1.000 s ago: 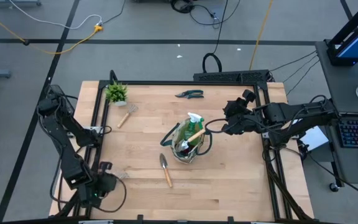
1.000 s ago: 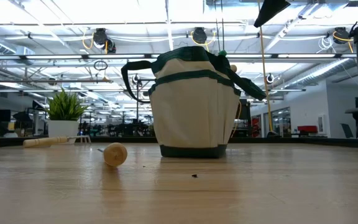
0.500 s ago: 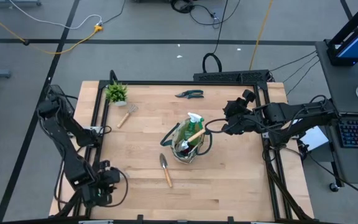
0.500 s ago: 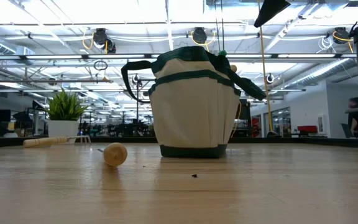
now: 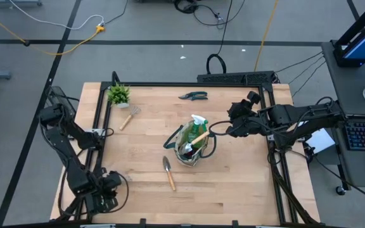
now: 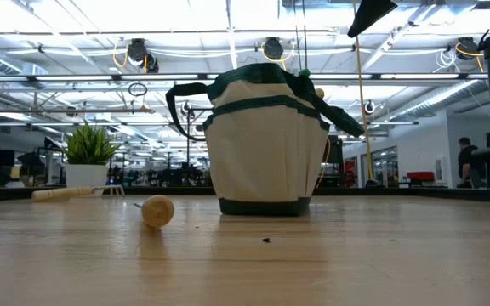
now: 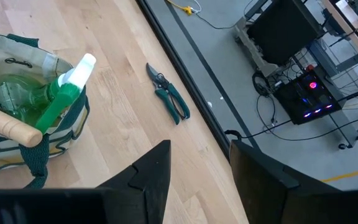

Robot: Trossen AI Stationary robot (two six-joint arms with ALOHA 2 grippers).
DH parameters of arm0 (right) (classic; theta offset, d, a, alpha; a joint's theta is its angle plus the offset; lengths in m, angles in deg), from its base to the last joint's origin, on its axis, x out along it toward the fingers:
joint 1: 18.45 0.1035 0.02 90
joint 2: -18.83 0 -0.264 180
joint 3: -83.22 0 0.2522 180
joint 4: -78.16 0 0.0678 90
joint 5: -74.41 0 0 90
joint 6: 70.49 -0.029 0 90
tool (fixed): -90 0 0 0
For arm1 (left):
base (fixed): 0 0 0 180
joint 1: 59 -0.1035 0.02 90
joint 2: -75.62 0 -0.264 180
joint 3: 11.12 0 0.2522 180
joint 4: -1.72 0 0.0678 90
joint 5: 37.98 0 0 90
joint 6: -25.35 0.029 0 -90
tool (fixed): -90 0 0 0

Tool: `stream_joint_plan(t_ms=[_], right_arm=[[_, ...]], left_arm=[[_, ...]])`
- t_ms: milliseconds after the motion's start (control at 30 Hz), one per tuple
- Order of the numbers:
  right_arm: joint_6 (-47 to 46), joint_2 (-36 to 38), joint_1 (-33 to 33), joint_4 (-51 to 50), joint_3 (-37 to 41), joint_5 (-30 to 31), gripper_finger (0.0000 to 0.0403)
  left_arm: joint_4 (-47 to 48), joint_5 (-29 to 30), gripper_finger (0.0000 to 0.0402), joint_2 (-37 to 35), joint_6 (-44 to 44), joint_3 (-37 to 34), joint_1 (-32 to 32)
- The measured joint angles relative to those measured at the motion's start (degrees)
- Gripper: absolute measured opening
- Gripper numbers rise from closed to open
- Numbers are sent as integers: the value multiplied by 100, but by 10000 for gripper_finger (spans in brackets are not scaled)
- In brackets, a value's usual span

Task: Pick & Place Garden tools in Gardening bag
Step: Put the bottom brown hand rake into the gardening bag

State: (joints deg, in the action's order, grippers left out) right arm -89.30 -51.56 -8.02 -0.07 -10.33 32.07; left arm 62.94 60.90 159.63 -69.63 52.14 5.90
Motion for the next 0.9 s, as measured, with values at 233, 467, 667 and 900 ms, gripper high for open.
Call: stream_joint_plan(t_ms=[233, 467, 667, 900], right_arm=[[0, 0, 0, 0, 0, -2, 155], [0, 0, 0, 0, 0, -2, 155], [0, 0, 0, 51, 0, -2, 155], [0, 0, 0, 157, 0, -2, 155]], left_arm=[[177, 2, 141, 2, -1000, 0, 290], [108, 11, 189, 1, -1186, -10, 328], [-142, 11, 208, 0, -1216, -314, 316], [-875, 9, 209, 0, -1199, -776, 258]])
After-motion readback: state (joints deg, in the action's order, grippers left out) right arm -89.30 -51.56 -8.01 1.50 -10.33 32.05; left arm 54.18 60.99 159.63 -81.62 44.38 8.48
